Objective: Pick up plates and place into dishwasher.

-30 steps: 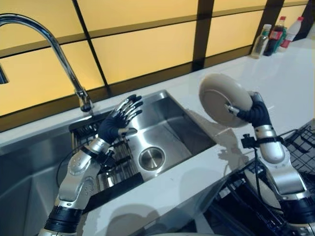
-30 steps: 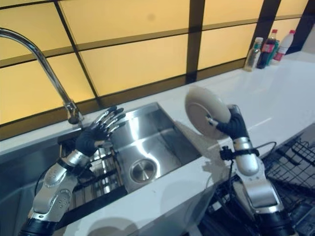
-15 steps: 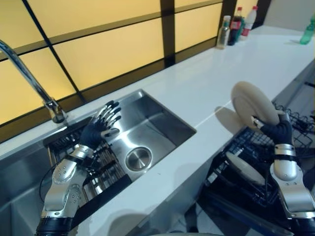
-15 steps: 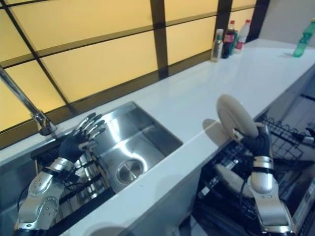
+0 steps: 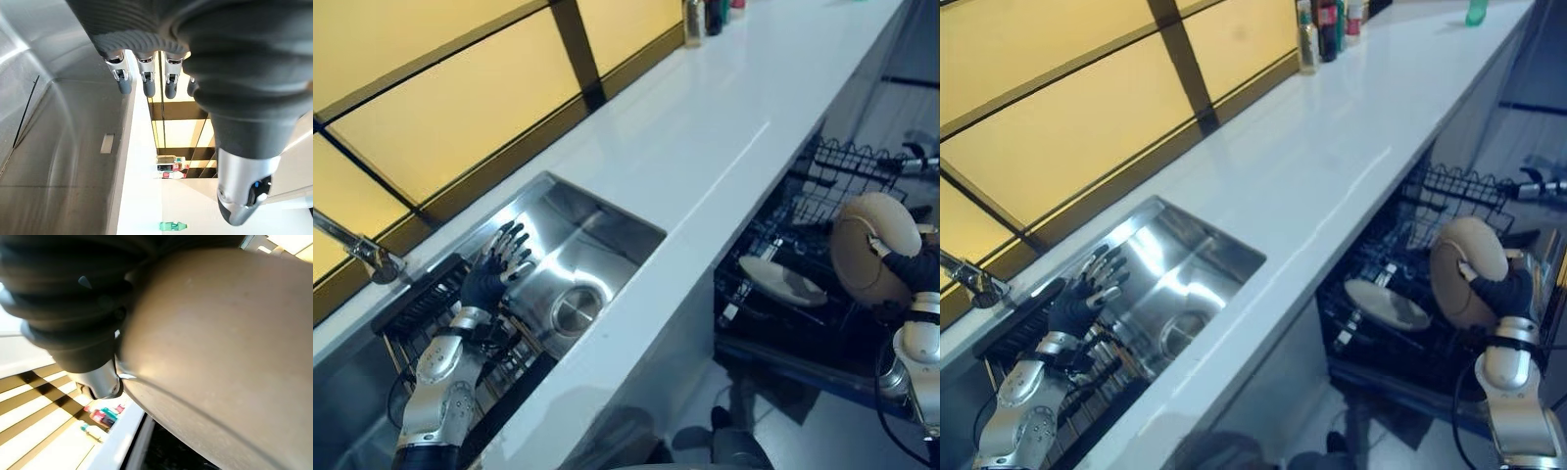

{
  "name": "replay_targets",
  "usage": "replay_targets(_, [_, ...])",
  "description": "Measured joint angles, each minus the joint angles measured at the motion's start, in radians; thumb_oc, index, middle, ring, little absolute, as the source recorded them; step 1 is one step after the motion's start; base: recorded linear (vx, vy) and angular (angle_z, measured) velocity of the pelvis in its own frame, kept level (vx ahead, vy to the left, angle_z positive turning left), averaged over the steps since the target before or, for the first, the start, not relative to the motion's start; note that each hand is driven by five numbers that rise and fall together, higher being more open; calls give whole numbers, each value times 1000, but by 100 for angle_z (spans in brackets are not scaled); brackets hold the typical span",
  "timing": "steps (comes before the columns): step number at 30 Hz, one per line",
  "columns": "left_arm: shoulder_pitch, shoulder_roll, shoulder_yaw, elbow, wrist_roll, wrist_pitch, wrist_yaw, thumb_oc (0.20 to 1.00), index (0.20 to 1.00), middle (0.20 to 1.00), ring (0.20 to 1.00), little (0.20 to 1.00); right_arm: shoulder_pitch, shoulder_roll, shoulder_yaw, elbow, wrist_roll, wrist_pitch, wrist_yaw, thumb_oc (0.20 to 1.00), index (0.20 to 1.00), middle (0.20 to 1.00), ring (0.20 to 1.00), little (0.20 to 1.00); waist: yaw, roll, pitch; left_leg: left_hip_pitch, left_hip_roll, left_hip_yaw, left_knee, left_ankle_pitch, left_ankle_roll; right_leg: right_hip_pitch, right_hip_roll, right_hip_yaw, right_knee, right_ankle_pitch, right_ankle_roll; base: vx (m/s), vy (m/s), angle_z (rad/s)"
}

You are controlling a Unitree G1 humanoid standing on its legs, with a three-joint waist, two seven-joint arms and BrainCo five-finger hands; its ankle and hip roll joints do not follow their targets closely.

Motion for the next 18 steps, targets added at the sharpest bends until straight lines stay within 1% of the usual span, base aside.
replay_targets(2, [-1, -5, -22, 0, 0, -12, 8, 1000, 1000, 1000, 1000, 1000, -7, -16, -6, 6, -1, 2, 1, 200, 200, 200, 200, 200, 1, 24, 9, -12, -4, 0, 1, 1, 1, -21, 0, 2, 14, -4, 0, 1, -1, -7])
replay_targets(4, [-1, -7, -40, 0, -1, -25, 18, 1000, 1000, 1000, 1000, 1000, -11, -34, -5, 13, -15, 5, 2, 200, 200, 200, 200, 200, 1, 37, 16, -36, -8, -1, 15, -2, 3, -47, -5, 2, 34, -11, -1, -9, -20, 1])
replay_targets(7, [-2, -7, -46, 1, -3, -33, 40, 1000, 1000, 1000, 1000, 1000, -37, -42, -1, 37, -22, 17, 3, 200, 200, 200, 200, 200, 3, 38, 25, -66, -9, -2, 31, -3, 4, -78, -7, 2, 53, -16, -2, -65, -79, 2])
replay_targets(9, [-3, -6, -57, 2, -4, -44, 56, 1000, 1000, 1000, 1000, 1000, -59, -70, 11, 38, -22, 18, 3, 200, 200, 200, 200, 200, 5, 37, 29, -98, -13, -3, 45, -4, 3, -108, -11, 1, 68, -19, -3, -82, -84, 3])
replay_targets(12, [-3, -6, -65, 2, -5, -50, 66, 1000, 1000, 1000, 1000, 1000, -102, -84, 39, 43, -23, 18, 3, 200, 200, 200, 200, 200, 7, 25, 47, -124, -14, -4, 57, -6, 2, -135, -12, 0, 82, -21, -5, -66, -100, 2])
replay_targets(17, [-29, 1, -66, 2, -6, -70, 87, 1000, 1000, 1000, 1000, 1000, -195, -116, 89, 57, -33, 18, 13, 200, 200, 200, 200, 200, 30, -4, 89, -147, -9, -11, 84, -13, -4, -151, -12, -9, 97, -25, -11, -42, -128, 5])
replay_targets(18, [-32, 3, -67, 2, -6, -71, 92, 1000, 1000, 1000, 1000, 1000, -229, -124, 113, 73, -38, 18, 18, 200, 200, 200, 200, 200, 33, -18, 99, -154, -7, -15, 86, -13, -5, -155, -12, -14, 100, -25, -11, -18, -145, 12])
